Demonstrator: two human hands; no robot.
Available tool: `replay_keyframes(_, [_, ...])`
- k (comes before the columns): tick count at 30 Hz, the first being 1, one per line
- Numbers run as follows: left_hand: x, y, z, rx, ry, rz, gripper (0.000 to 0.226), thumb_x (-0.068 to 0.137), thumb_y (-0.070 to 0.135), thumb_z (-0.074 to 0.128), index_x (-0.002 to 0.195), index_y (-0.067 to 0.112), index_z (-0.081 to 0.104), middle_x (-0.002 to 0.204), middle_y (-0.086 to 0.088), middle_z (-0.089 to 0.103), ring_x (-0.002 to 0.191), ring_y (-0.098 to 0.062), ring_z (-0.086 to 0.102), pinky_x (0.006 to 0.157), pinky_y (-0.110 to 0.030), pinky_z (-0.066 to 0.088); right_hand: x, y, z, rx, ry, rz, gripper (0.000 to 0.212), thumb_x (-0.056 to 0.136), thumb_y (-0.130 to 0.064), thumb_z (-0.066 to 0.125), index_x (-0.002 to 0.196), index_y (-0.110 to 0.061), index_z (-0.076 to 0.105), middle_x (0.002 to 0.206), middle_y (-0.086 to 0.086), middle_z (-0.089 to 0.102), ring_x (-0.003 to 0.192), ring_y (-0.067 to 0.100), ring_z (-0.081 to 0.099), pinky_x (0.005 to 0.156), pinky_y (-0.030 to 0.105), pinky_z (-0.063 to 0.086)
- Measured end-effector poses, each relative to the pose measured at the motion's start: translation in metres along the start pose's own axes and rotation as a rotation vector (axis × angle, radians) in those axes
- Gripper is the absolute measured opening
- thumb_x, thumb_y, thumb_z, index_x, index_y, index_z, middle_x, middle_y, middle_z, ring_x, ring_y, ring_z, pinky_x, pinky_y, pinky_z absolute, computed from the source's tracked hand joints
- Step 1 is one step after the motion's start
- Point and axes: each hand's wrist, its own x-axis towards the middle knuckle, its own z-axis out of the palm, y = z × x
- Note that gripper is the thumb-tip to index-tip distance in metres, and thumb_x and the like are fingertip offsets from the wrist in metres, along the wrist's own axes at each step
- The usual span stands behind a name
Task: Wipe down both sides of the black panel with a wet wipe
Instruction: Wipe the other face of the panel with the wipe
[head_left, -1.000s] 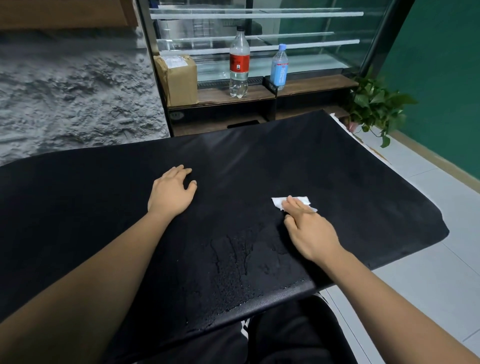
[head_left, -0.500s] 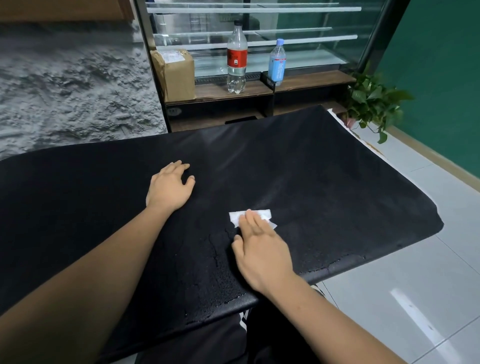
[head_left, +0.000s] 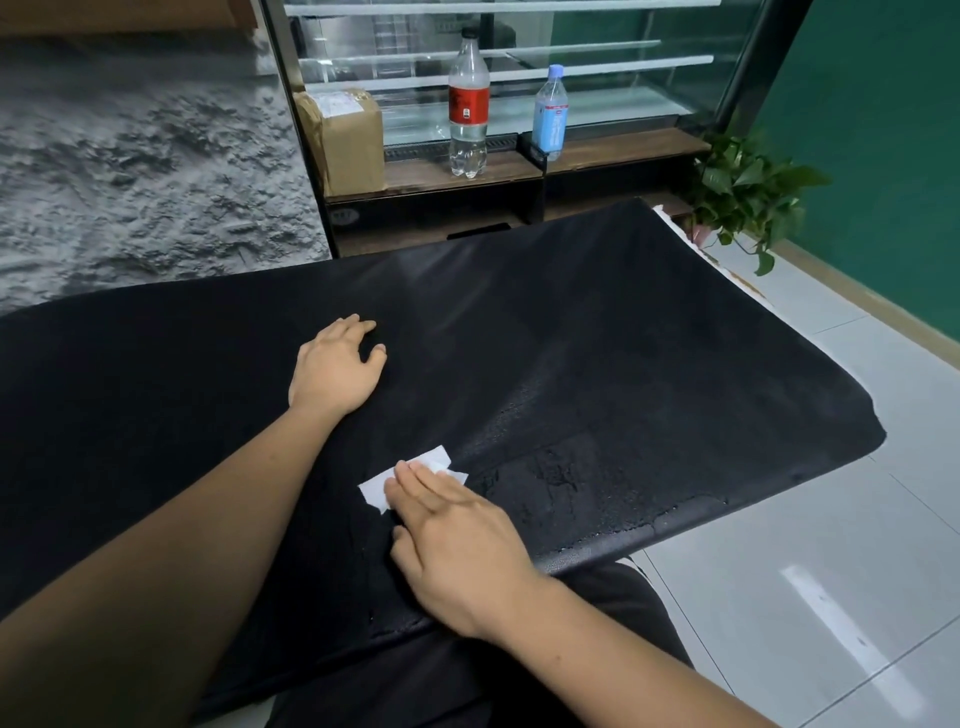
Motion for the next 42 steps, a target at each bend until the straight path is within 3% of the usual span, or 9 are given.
replay_keyframes(5, [-0.002,0.001,-0.001,-0.005,0.000,0.000,0.053,0.103,0.052,0.047,0.152,0.030,0.052,0.164,0.004,0.042,0.155,-0.016,0.030,0.123,-0.043,0.025,-0.003,0.022,-0.015,0.005,0.009,0.009,0.054,0.108,-0.036,0.033,0.161,-0.026,0.037,0.171,-0.007,0.028,0.158,0.001,0.014,0.121,0.012,-0.006])
replay_keyframes(9, [-0.002,-0.003,-0.001,-0.009,-0.030,0.015,0.055,0.104,0.052,0.046,0.154,0.029,0.050,0.165,0.003,0.040,0.156,-0.016,0.028,0.124,-0.044,0.025,-0.011,0.047,-0.030,-0.028,0.015,0.068,0.053,0.108,-0.036,0.032,0.160,-0.029,0.038,0.171,-0.011,0.028,0.157,-0.003,0.013,0.122,0.012,-0.003])
replay_keyframes(13, [-0.004,-0.003,-0.002,-0.027,-0.053,0.021,0.055,0.104,0.051,0.046,0.154,0.029,0.049,0.166,0.002,0.038,0.157,-0.017,0.027,0.125,-0.045,0.025,-0.025,0.077,-0.045,-0.054,0.024,0.169,0.052,0.108,-0.035,0.032,0.159,-0.036,0.037,0.170,-0.018,0.027,0.155,-0.006,0.012,0.112,0.004,-0.008])
replay_keyframes(19, [-0.012,0.002,-0.007,-0.037,-0.088,-0.009,0.053,0.106,0.047,0.047,0.156,0.028,0.048,0.168,0.002,0.035,0.158,-0.017,0.024,0.127,-0.044,0.024,-0.046,0.116,-0.063,-0.038,0.019,0.312,0.052,0.107,-0.037,0.030,0.158,-0.042,0.035,0.168,-0.026,0.023,0.154,-0.009,0.011,0.121,0.024,0.028])
replay_keyframes(25, [-0.031,0.010,-0.014,-0.041,-0.097,-0.004,0.051,0.107,0.044,0.049,0.154,0.025,0.050,0.167,0.002,0.038,0.157,-0.017,0.026,0.127,-0.043,0.025,-0.061,0.139,-0.071,-0.064,0.068,0.395,0.047,0.108,-0.041,0.031,0.154,-0.045,0.037,0.167,-0.027,0.025,0.154,-0.010,0.014,0.115,0.027,0.036])
replay_keyframes(28, [-0.044,0.016,-0.016,-0.051,-0.090,0.021,0.050,0.106,0.044,0.051,0.153,0.027,0.052,0.166,0.004,0.040,0.157,-0.016,0.027,0.126,-0.044,0.026,-0.061,0.137,-0.066,-0.085,0.087,0.432,0.046,0.109,-0.047,0.029,0.155,-0.042,0.038,0.169,-0.021,0.026,0.156,-0.005,0.015,0.116,0.027,0.034])
replay_keyframes(34, [-0.075,0.029,-0.015,-0.066,-0.079,0.067,0.051,0.106,0.046,0.051,0.154,0.028,0.051,0.165,0.006,0.040,0.156,-0.013,0.027,0.126,-0.044,0.028,-0.054,0.105,-0.046,-0.187,0.046,0.487,0.067,0.107,-0.057,0.015,0.162,-0.022,0.028,0.174,-0.003,0.019,0.161,0.010,0.008,0.125,0.030,0.022])
replay_keyframes(39, [-0.087,0.033,-0.009,-0.033,-0.061,0.082,0.052,0.107,0.047,0.048,0.154,0.027,0.050,0.166,0.005,0.040,0.156,-0.013,0.027,0.126,-0.042,0.027,-0.055,0.066,-0.028,-0.225,0.017,0.370,0.069,0.109,-0.054,0.014,0.166,-0.016,0.022,0.175,0.003,0.015,0.161,0.013,0.004,0.130,0.029,0.002])
replay_keyframes(42, [-0.089,0.033,-0.008,-0.032,-0.043,0.077,0.051,0.107,0.047,0.047,0.154,0.027,0.051,0.165,0.005,0.041,0.156,-0.012,0.028,0.126,-0.041,0.027,-0.058,0.039,-0.015,-0.229,0.003,0.294,0.071,0.109,-0.053,0.012,0.167,-0.014,0.021,0.175,0.005,0.014,0.162,0.015,0.003,0.131,0.032,0.003])
